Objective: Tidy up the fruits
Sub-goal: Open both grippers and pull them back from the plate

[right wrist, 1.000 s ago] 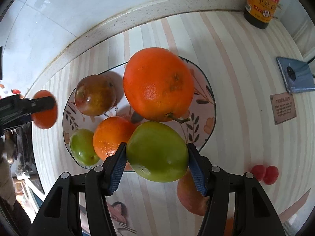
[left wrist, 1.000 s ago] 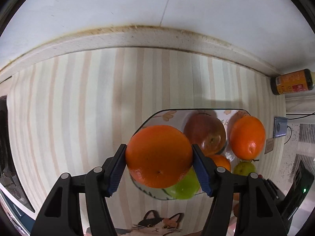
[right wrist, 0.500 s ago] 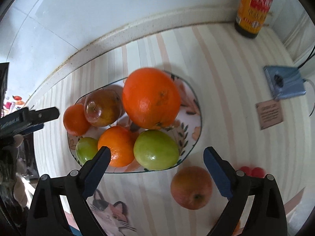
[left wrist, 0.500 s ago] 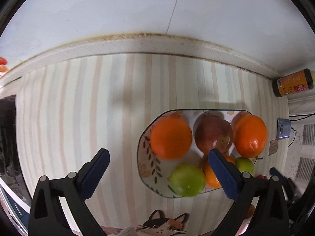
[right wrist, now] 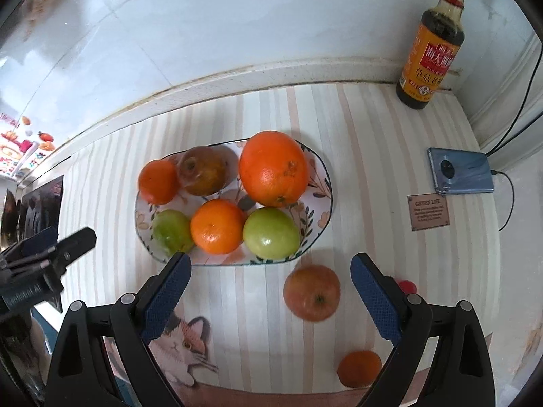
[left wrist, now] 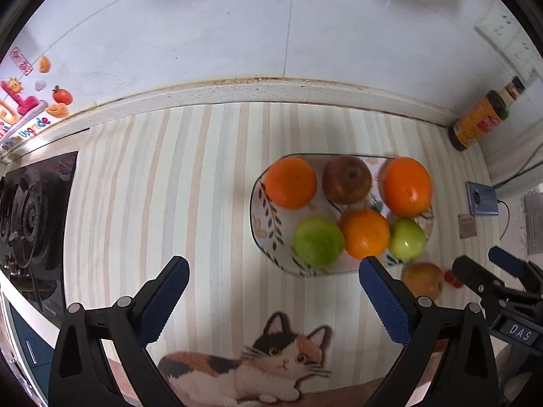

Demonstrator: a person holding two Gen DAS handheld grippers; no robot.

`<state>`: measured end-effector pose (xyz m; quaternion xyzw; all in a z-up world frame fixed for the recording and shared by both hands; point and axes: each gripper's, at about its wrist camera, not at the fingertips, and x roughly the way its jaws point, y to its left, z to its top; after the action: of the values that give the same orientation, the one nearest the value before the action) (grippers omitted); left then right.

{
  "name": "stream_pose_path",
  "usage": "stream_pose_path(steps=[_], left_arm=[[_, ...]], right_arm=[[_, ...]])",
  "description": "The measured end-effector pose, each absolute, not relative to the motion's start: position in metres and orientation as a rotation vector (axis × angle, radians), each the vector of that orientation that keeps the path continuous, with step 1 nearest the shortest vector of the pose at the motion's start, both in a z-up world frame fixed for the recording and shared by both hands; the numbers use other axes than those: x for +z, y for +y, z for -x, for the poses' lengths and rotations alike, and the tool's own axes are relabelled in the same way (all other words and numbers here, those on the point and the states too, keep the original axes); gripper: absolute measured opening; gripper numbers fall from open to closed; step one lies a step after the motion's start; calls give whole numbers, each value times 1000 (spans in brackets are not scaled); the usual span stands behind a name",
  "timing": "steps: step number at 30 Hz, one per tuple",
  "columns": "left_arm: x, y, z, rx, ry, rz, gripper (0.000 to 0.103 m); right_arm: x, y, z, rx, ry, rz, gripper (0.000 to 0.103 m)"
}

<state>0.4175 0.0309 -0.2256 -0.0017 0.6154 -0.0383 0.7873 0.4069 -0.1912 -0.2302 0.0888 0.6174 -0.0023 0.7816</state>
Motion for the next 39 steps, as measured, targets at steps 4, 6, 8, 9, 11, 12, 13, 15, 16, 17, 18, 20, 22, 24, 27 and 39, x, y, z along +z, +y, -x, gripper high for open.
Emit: stream_pose_path(steps=[4,6,8,9,11,12,13,15,16,17,18,20,22,24,27,39], left_arm=[[-206,28,-396,-95,1285,12,103],[-196,26,-387,-97,1264,15,103],[-184,25,-377,-105,1239,24,103],[-178,25,-372,-104,1224,26,103],[-165,22,-361,-105,1191,15,103],[-160,21,-357,-108,1181,15,103],[-155,20,-352,-112,1172,15,103],[-146,19,-343,-119,1159,14,103],[-142,18,-339,-123,1155,17,103],[-138,18,-335,-123,1148,17,103],[-135,17,-332,-123,1145,17,103],[-127,18,-325,-124,1132,28,103],[-122,18,-319,-123,1120,24,103],[-116,18,-312,-127,1110,36,103],[-110,16,-304,-126,1091,23,103],[-104,19,-290,-122,1086,23,103]], right_arm=[[-206,-187,-388,15,1303,-165,97],[-194,-185,-380,23,1284,-144,97],[-183,-182,-369,28,1261,-122,97],[-178,-181,-365,31,1250,-116,97],[-165,-179,-354,33,1223,-104,97],[-158,-179,-348,35,1208,-100,97],[-153,-180,-344,36,1199,-98,97],[-144,-180,-337,39,1185,-103,97],[-138,-181,-331,43,1175,-107,97],[-134,-181,-328,44,1169,-107,97],[-129,-181,-324,46,1161,-107,97],[-119,-181,-314,52,1146,-108,97],[-110,-182,-306,52,1132,-111,97],[-103,-183,-299,50,1120,-114,97],[-95,-185,-291,46,1102,-113,97],[-89,-195,-275,53,1092,-142,97]])
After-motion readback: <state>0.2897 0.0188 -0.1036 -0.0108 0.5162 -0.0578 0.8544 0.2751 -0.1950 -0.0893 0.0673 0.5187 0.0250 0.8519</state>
